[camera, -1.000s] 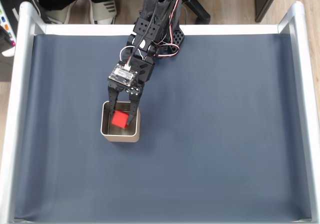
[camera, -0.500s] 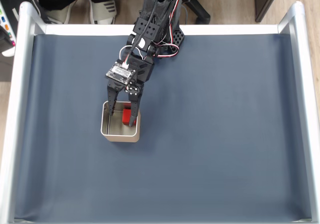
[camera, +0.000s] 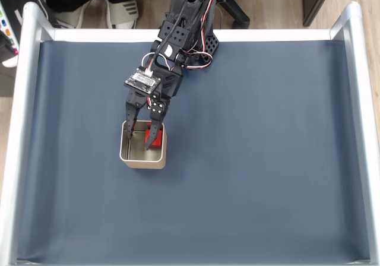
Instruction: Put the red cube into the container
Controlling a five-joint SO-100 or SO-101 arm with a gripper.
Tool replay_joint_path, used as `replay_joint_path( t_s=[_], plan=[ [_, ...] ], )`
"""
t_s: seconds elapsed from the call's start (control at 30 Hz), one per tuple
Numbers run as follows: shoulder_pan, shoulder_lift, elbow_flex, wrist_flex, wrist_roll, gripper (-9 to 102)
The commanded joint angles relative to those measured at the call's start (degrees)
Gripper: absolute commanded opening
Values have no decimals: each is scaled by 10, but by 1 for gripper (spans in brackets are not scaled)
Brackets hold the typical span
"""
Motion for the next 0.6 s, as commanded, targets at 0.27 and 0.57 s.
replay_joint_path(
  t_s=[0.27, 0.57],
  plan=[
    [-40, 30, -55, -11, 35, 0],
    [-156, 78, -92, 11, 32, 0]
  ],
)
